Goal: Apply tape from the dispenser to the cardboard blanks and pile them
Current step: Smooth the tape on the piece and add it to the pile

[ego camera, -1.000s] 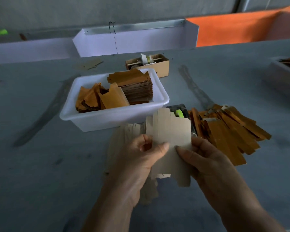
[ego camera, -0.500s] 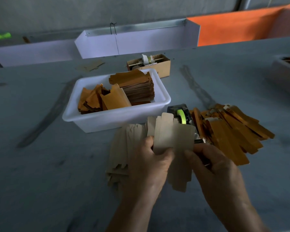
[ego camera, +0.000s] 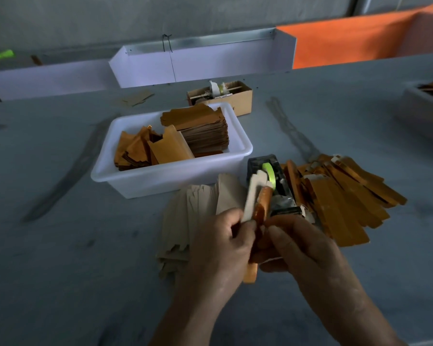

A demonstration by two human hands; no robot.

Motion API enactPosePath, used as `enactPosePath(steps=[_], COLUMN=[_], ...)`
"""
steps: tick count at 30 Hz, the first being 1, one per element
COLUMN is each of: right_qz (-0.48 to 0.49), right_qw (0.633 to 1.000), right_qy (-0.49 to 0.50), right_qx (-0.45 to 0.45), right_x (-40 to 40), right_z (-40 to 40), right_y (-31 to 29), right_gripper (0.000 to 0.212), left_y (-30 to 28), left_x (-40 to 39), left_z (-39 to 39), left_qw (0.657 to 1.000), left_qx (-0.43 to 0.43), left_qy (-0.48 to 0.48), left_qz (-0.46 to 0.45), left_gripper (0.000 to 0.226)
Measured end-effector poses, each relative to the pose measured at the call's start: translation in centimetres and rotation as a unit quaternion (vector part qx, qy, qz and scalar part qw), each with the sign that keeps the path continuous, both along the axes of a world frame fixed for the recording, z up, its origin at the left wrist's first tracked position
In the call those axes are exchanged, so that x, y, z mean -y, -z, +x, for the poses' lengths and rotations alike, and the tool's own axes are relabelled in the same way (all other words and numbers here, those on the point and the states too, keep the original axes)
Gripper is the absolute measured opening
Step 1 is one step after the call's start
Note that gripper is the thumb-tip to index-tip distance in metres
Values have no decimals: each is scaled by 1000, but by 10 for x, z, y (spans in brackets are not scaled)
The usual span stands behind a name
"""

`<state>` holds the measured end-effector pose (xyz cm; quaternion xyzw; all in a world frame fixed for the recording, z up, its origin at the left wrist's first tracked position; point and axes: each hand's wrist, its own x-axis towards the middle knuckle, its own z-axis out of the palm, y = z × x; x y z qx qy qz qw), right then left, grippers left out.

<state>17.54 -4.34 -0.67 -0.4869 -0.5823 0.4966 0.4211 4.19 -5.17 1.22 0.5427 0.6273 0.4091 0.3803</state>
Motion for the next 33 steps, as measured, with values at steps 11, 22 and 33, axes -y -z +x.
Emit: enactPosePath(steps=[11,22,33], right_qz=[-123,-128,-130], right_qw=[987,980,982], right_qy=[63,100,107], right_qx=[-83,-114,-82], right_x=[-9,-10,-14], right_z=[1,-7,-7], right_y=[3,-2,-1], right_gripper=[7,7,20], left_y=[7,12,26], left_x=[2,6,15], left_z=[11,24,51], left_qw=[993,940,882], left_qx=[86,-287,-433], left_qy=[-53,-107,-43], left_qz=[-60,150,181], left_gripper=[7,15,28])
